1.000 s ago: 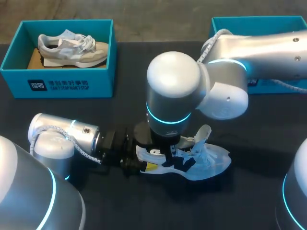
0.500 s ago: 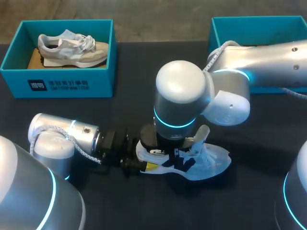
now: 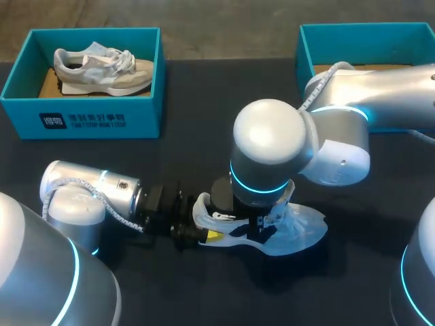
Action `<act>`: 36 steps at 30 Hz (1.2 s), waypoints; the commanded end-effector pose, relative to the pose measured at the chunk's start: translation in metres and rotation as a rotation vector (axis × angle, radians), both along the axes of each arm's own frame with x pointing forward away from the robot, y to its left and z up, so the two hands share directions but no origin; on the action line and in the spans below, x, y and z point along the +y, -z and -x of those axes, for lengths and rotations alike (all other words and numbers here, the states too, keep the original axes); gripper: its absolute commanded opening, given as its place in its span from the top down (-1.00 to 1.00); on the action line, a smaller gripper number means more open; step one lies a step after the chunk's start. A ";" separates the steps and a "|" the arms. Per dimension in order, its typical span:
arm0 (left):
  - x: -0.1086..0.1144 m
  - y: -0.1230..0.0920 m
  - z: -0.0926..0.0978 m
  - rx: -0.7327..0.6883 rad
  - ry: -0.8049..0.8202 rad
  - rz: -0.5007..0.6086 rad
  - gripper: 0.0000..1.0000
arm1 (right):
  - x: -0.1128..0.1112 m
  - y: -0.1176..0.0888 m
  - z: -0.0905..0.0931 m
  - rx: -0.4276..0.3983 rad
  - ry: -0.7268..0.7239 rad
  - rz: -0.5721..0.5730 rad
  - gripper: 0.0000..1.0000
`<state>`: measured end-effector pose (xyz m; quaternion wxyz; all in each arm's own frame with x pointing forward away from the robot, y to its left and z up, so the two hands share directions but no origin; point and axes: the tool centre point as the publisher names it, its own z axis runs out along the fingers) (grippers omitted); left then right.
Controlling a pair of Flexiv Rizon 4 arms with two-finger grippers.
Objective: Take the shoe out of the shoebox, open the shoe tongue, remove and reinsert the insole, then place the shoe into the shoebox
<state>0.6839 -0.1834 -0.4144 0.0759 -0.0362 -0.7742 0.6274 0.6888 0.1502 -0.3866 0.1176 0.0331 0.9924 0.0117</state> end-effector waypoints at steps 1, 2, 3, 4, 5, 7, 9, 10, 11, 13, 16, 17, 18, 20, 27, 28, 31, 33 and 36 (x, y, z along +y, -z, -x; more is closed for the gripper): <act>0.000 0.005 0.001 0.000 -0.001 -0.001 1.00 | -0.009 -0.001 -0.001 0.004 0.008 -0.012 1.00; 0.000 0.005 0.001 0.000 -0.001 -0.001 1.00 | -0.010 0.000 -0.002 0.006 0.010 -0.011 1.00; 0.000 0.005 0.001 0.000 -0.001 -0.001 1.00 | -0.011 0.000 -0.003 0.007 0.010 -0.012 1.00; 0.000 0.005 0.001 0.000 -0.001 -0.001 1.00 | -0.012 0.001 -0.004 0.008 0.011 -0.013 1.00; 0.000 0.005 0.001 0.000 -0.001 -0.001 1.00 | -0.012 0.001 -0.006 0.010 0.012 -0.013 1.00; 0.000 0.005 0.001 0.000 -0.001 -0.001 1.00 | -0.013 0.002 -0.007 0.010 0.014 -0.016 1.00; 0.000 0.005 0.001 0.000 -0.001 -0.001 1.00 | -0.014 0.003 -0.008 0.010 0.017 -0.019 0.80; 0.000 0.005 0.001 0.000 -0.001 -0.001 1.00 | -0.014 0.003 -0.009 0.010 0.019 -0.020 0.74; 0.000 0.005 0.001 0.000 -0.001 -0.001 1.00 | -0.015 0.004 -0.009 0.011 0.020 -0.020 0.65; 0.000 0.005 0.001 0.000 -0.001 -0.001 1.00 | -0.016 0.005 -0.010 0.011 0.023 -0.023 0.58; 0.000 0.005 0.001 0.000 -0.001 -0.001 1.00 | -0.017 0.008 -0.010 0.014 0.029 -0.025 0.46; 0.000 0.005 0.001 0.000 -0.001 -0.001 1.00 | -0.017 0.009 -0.010 0.015 0.030 -0.027 0.43; 0.000 0.005 0.001 0.000 -0.001 -0.001 1.00 | -0.017 0.010 -0.010 0.016 0.031 -0.027 0.41; 0.000 0.005 0.001 0.000 -0.001 -0.001 1.00 | -0.017 0.011 -0.010 0.019 0.033 -0.026 0.39; 0.000 0.005 0.001 0.000 -0.001 -0.001 1.00 | -0.016 0.026 -0.013 0.069 0.044 -0.018 0.42; 0.000 0.005 0.001 0.000 -0.001 -0.001 1.00 | -0.015 0.028 -0.014 0.078 0.048 -0.014 0.43; 0.000 0.005 0.001 0.000 -0.001 -0.001 1.00 | -0.015 0.035 -0.015 0.095 0.055 -0.012 0.41; 0.000 0.005 0.001 0.000 -0.001 -0.001 1.00 | -0.014 0.039 -0.015 0.106 0.055 -0.010 0.42; 0.000 0.005 0.001 0.000 -0.001 -0.001 1.00 | -0.010 0.044 -0.015 0.139 0.053 -0.005 0.43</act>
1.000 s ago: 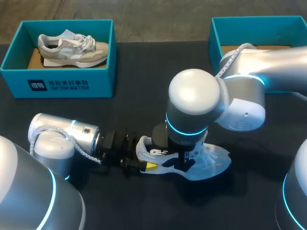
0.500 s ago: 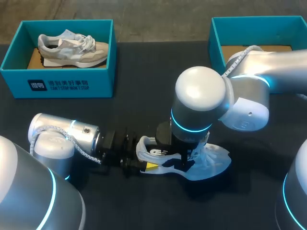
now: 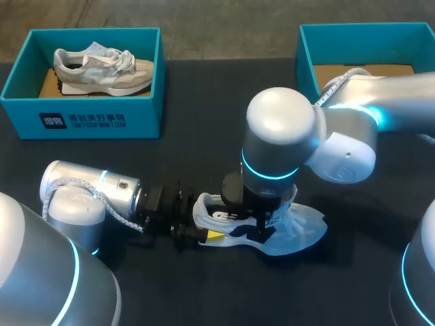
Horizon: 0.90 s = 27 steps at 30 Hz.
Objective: Take the shoe out of the shoebox, open the shoe tongue, remove and reinsert the insole, then place the shoe into the shoebox
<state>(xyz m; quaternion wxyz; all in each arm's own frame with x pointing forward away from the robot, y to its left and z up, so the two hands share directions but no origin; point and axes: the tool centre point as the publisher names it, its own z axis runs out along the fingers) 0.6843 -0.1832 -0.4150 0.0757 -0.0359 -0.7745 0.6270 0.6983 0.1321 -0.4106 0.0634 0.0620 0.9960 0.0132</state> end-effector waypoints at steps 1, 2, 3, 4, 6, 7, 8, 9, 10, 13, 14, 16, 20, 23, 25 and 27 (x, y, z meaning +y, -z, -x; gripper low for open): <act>-0.001 0.004 0.001 0.000 0.000 0.000 1.00 | 0.009 0.023 -0.006 0.047 -0.003 0.010 0.42; -0.001 0.004 0.001 0.000 0.000 0.000 1.00 | 0.010 0.025 -0.005 0.057 -0.006 0.014 0.43; -0.001 0.004 0.001 0.000 0.000 0.000 1.00 | 0.011 0.026 -0.004 0.067 -0.007 0.018 0.41; -0.001 0.004 0.001 0.000 0.000 0.000 1.00 | 0.012 0.028 -0.002 0.080 -0.007 0.021 0.40; -0.001 0.004 0.001 0.000 0.000 0.000 1.00 | 0.013 0.031 0.002 0.102 -0.005 0.028 0.41; -0.001 0.004 0.001 0.000 0.000 0.000 1.00 | 0.014 0.032 0.005 0.109 -0.005 0.030 0.41; -0.001 0.004 0.001 0.000 0.000 0.000 1.00 | 0.014 0.033 0.008 0.120 -0.007 0.034 0.41; -0.001 0.004 0.001 0.000 0.000 0.000 1.00 | 0.015 0.034 0.011 0.133 -0.006 0.038 0.41; -0.001 0.004 0.001 0.000 0.000 0.000 1.00 | 0.015 0.035 0.014 0.141 -0.004 0.041 0.41; -0.001 0.004 0.001 0.000 0.000 0.000 1.00 | 0.015 0.040 0.022 0.180 0.002 0.051 0.43; -0.001 0.004 0.001 0.000 0.000 0.000 1.00 | 0.015 0.042 0.024 0.189 0.003 0.052 0.47; -0.001 0.004 0.001 0.000 0.000 0.000 1.00 | 0.014 0.046 0.030 0.205 0.009 0.049 0.73; -0.001 0.004 0.001 0.000 0.000 0.000 1.00 | 0.013 0.047 0.040 0.226 0.012 0.048 1.00; -0.001 0.004 0.001 0.000 0.000 0.000 1.00 | 0.011 0.047 0.045 0.230 0.012 0.043 1.00; -0.001 0.004 0.001 0.000 0.000 0.000 1.00 | 0.010 0.044 0.048 0.215 0.013 0.019 1.00; -0.001 0.004 0.001 0.000 0.000 0.000 1.00 | 0.008 0.039 0.050 0.203 0.017 0.007 1.00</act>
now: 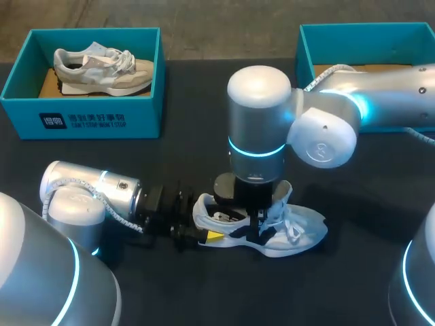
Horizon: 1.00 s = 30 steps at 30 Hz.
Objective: Take the shoe out of the shoebox, open the shoe tongue, remove and reinsert the insole, then place the shoe into the shoebox
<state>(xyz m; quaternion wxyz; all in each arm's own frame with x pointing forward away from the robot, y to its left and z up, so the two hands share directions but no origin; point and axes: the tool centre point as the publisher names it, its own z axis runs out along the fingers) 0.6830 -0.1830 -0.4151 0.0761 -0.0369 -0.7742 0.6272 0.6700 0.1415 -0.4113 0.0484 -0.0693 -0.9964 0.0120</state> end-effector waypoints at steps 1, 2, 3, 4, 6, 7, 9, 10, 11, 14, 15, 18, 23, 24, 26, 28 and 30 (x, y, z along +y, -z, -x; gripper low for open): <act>-0.001 0.004 0.000 0.001 -0.002 -0.001 1.00 | -0.002 0.036 0.022 -0.036 0.006 -0.047 1.00; -0.001 0.004 0.000 0.001 -0.002 -0.001 1.00 | -0.003 0.032 0.023 -0.045 0.008 -0.051 1.00; -0.001 0.004 0.000 0.001 -0.002 -0.001 1.00 | -0.004 0.025 0.023 -0.071 0.010 -0.085 1.00; -0.001 0.004 0.000 0.001 -0.002 -0.001 1.00 | -0.005 0.022 0.023 -0.080 0.013 -0.098 1.00; -0.001 0.004 0.000 0.001 -0.002 -0.001 1.00 | -0.008 0.011 0.023 -0.119 0.010 -0.132 1.00; -0.001 0.004 0.000 0.001 -0.002 -0.001 1.00 | -0.009 0.008 0.023 -0.122 0.013 -0.140 1.00; -0.001 0.004 0.000 0.001 -0.002 -0.001 1.00 | -0.010 -0.002 0.021 -0.147 0.010 -0.172 1.00; -0.001 0.004 0.000 0.001 -0.002 -0.001 1.00 | -0.011 -0.005 0.021 -0.150 0.011 -0.180 1.00; -0.001 0.004 0.000 0.001 -0.002 -0.001 1.00 | -0.011 -0.009 0.020 -0.151 0.012 -0.181 1.00; -0.001 0.004 0.000 0.001 -0.002 -0.001 1.00 | -0.012 -0.017 0.016 -0.173 0.008 -0.226 1.00; -0.001 0.004 0.000 0.001 -0.002 -0.001 1.00 | -0.012 -0.022 0.015 -0.189 0.006 -0.260 1.00; -0.001 0.004 0.000 0.001 -0.002 -0.001 1.00 | -0.013 -0.027 0.012 -0.195 0.016 -0.288 1.00; -0.001 0.004 0.000 0.001 -0.002 -0.001 1.00 | -0.015 -0.033 0.007 -0.220 0.020 -0.373 1.00; -0.001 0.004 0.000 0.001 -0.002 -0.001 1.00 | -0.014 -0.034 0.006 -0.227 0.020 -0.396 1.00; -0.001 0.004 0.000 0.001 -0.002 -0.001 1.00 | -0.015 -0.036 0.005 -0.232 0.022 -0.427 1.00; -0.001 0.004 0.000 0.001 -0.002 -0.001 1.00 | -0.016 -0.037 0.004 -0.240 0.014 -0.451 1.00; -0.001 0.004 0.000 0.001 -0.002 -0.001 1.00 | -0.016 -0.040 0.003 -0.243 0.015 -0.469 1.00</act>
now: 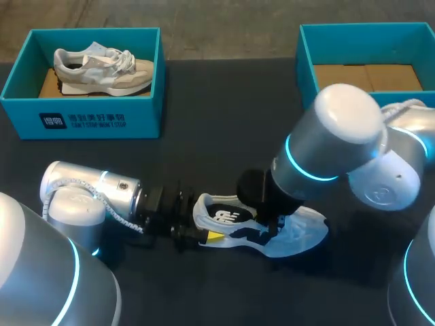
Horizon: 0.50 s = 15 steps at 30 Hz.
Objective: Take the shoe out of the shoebox, open the shoe tongue, remove and reinsert the insole, then place the shoe into the shoebox
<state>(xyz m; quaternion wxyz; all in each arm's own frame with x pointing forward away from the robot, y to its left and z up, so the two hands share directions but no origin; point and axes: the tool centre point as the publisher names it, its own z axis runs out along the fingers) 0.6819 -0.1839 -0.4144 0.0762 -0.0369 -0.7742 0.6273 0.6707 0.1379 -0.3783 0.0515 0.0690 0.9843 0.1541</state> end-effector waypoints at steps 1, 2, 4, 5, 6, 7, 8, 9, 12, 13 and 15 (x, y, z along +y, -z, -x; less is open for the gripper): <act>0.000 0.005 -0.001 0.000 -0.002 -0.001 1.00 | -0.013 -0.008 0.003 -0.027 -0.015 -0.157 1.00; 0.000 0.005 -0.001 0.000 -0.002 -0.001 1.00 | -0.014 -0.009 0.003 -0.028 -0.013 -0.160 1.00; 0.000 0.005 -0.001 0.000 -0.002 -0.001 1.00 | -0.016 -0.009 0.003 -0.037 -0.022 -0.195 1.00; 0.000 0.005 -0.001 0.000 -0.002 -0.001 1.00 | -0.017 -0.009 0.003 -0.038 -0.020 -0.201 1.00; 0.000 0.005 -0.001 0.000 -0.002 -0.001 1.00 | -0.018 -0.010 0.003 -0.041 -0.020 -0.210 1.00; 0.000 0.005 -0.001 0.000 -0.002 -0.001 1.00 | -0.019 -0.010 0.003 -0.045 -0.025 -0.224 1.00; 0.000 0.005 -0.001 0.000 -0.002 -0.001 1.00 | -0.020 -0.009 0.003 -0.045 -0.024 -0.226 1.00; 0.000 0.005 -0.001 0.000 -0.002 -0.001 1.00 | -0.021 -0.010 0.003 -0.049 -0.026 -0.233 1.00; 0.000 0.005 -0.001 0.000 -0.002 -0.001 1.00 | -0.022 -0.010 0.004 -0.064 -0.035 -0.264 1.00; 0.000 0.005 -0.001 0.000 -0.002 -0.001 1.00 | -0.023 -0.010 0.004 -0.074 -0.043 -0.279 1.00; 0.000 0.005 -0.001 0.000 -0.002 -0.001 1.00 | -0.023 -0.011 0.005 -0.081 -0.054 -0.286 1.00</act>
